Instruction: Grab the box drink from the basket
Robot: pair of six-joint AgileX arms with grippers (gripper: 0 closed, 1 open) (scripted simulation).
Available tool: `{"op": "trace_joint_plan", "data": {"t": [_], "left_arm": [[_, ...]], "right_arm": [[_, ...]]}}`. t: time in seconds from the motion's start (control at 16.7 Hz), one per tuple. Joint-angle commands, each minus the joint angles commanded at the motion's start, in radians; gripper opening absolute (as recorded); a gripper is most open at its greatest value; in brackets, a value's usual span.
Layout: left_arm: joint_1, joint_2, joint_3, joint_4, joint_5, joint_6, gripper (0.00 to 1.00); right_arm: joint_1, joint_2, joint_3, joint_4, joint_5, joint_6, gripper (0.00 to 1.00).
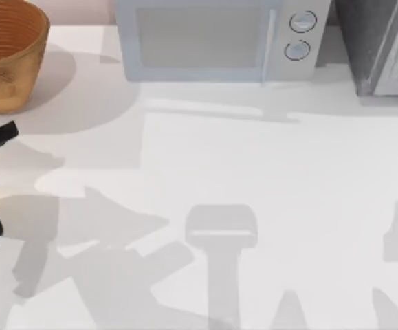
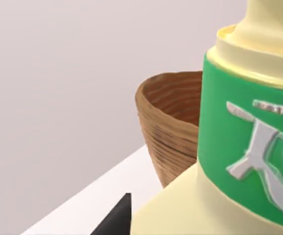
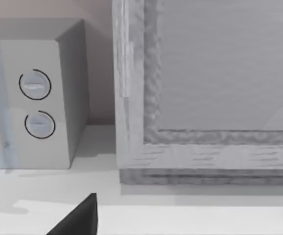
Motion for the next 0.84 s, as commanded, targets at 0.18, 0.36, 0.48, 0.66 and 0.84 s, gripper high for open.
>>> {"op": "trace_joint_plan", "data": {"t": [0.18,0.36,0.48,0.66,0.84], "left_arm": [[0.0,0.0,0.0,0.0,0.0,0.0,0.6],[0.0,0.0,0.0,0.0,0.0,0.0,0.83],[0.0,0.0,0.0,0.0,0.0,0.0,0.98],[0.0,0.0,0.0,0.0,0.0,0.0,1.0],[0.0,0.0,0.0,0.0,0.0,0.0,1.0]], "right_arm": [[0.0,0.0,0.0,0.0,0.0,0.0,1.0],[0.0,0.0,0.0,0.0,0.0,0.0,1.0],[0.0,0.0,0.0,0.0,0.0,0.0,1.0],[0.0,0.0,0.0,0.0,0.0,0.0,1.0],[0.0,0.0,0.0,0.0,0.0,0.0,1.0]]}}
